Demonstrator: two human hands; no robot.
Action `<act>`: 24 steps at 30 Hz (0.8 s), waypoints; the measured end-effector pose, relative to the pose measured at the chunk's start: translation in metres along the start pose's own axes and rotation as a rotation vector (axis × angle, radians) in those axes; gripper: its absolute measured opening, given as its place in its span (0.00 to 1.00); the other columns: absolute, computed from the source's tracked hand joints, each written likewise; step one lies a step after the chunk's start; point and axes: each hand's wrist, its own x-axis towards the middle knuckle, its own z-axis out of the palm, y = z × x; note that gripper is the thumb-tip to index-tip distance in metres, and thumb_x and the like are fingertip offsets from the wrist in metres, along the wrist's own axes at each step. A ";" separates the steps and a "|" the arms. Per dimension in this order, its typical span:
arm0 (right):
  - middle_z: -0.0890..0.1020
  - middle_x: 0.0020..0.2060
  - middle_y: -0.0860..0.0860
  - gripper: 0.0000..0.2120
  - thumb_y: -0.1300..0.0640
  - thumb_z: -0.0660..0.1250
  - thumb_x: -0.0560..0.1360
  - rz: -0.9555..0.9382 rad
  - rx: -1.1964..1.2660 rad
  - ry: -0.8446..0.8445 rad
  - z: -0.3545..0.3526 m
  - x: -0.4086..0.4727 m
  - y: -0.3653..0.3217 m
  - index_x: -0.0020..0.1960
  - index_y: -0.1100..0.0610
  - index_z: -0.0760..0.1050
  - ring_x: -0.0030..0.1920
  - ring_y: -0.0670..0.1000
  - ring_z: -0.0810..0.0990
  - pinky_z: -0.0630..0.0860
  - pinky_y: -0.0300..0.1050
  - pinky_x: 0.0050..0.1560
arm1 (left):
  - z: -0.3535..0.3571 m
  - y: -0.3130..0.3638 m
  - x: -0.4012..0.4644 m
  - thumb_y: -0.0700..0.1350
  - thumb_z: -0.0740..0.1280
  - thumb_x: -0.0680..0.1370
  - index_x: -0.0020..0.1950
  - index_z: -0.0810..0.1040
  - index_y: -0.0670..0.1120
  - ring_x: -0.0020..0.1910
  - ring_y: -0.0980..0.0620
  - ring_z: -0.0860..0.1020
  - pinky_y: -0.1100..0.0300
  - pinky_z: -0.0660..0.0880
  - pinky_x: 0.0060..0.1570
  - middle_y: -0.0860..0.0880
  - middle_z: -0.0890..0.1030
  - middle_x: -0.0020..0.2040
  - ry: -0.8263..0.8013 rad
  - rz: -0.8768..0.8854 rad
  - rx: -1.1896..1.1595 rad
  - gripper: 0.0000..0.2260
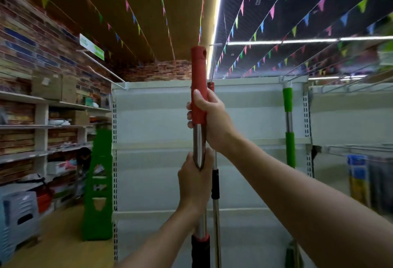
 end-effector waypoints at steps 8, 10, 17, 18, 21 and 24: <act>0.75 0.36 0.52 0.15 0.57 0.64 0.78 -0.105 -0.247 0.248 -0.004 0.004 0.007 0.64 0.58 0.71 0.30 0.46 0.73 0.73 0.37 0.30 | 0.012 -0.007 0.020 0.55 0.61 0.78 0.37 0.69 0.44 0.18 0.49 0.71 0.59 0.70 0.23 0.48 0.71 0.21 -0.206 -0.092 -0.143 0.17; 0.75 0.37 0.51 0.16 0.57 0.65 0.78 -0.129 -0.285 0.258 -0.006 0.010 0.012 0.64 0.57 0.71 0.31 0.46 0.74 0.73 0.38 0.31 | 0.015 -0.012 0.021 0.57 0.62 0.77 0.44 0.69 0.46 0.19 0.50 0.72 0.60 0.71 0.22 0.46 0.74 0.25 -0.117 -0.056 -0.136 0.14; 0.74 0.40 0.52 0.13 0.56 0.61 0.80 -0.100 -0.281 0.166 -0.030 0.034 0.026 0.64 0.53 0.68 0.36 0.48 0.74 0.76 0.39 0.35 | 0.037 -0.035 0.044 0.67 0.55 0.71 0.41 0.68 0.51 0.20 0.51 0.68 0.60 0.66 0.20 0.46 0.71 0.27 -0.064 0.006 -0.076 0.20; 0.74 0.40 0.53 0.11 0.56 0.59 0.81 -0.081 -0.256 0.132 -0.036 0.038 0.025 0.63 0.53 0.68 0.37 0.48 0.74 0.76 0.40 0.36 | 0.040 -0.036 0.049 0.68 0.54 0.70 0.41 0.69 0.49 0.19 0.51 0.67 0.61 0.66 0.20 0.48 0.70 0.26 -0.077 -0.010 -0.091 0.22; 0.73 0.41 0.53 0.13 0.56 0.59 0.81 -0.058 -0.212 0.081 -0.053 0.052 0.025 0.64 0.56 0.68 0.37 0.48 0.76 0.79 0.43 0.38 | 0.051 -0.038 0.062 0.68 0.55 0.70 0.38 0.67 0.46 0.17 0.53 0.65 0.63 0.63 0.20 0.51 0.67 0.21 -0.111 -0.054 -0.152 0.24; 0.74 0.41 0.55 0.15 0.56 0.60 0.80 -0.062 -0.169 0.048 -0.065 0.064 0.028 0.66 0.57 0.68 0.33 0.49 0.78 0.80 0.44 0.34 | 0.061 -0.040 0.074 0.68 0.55 0.69 0.36 0.67 0.46 0.16 0.53 0.66 0.63 0.64 0.20 0.51 0.67 0.20 -0.122 -0.055 -0.190 0.24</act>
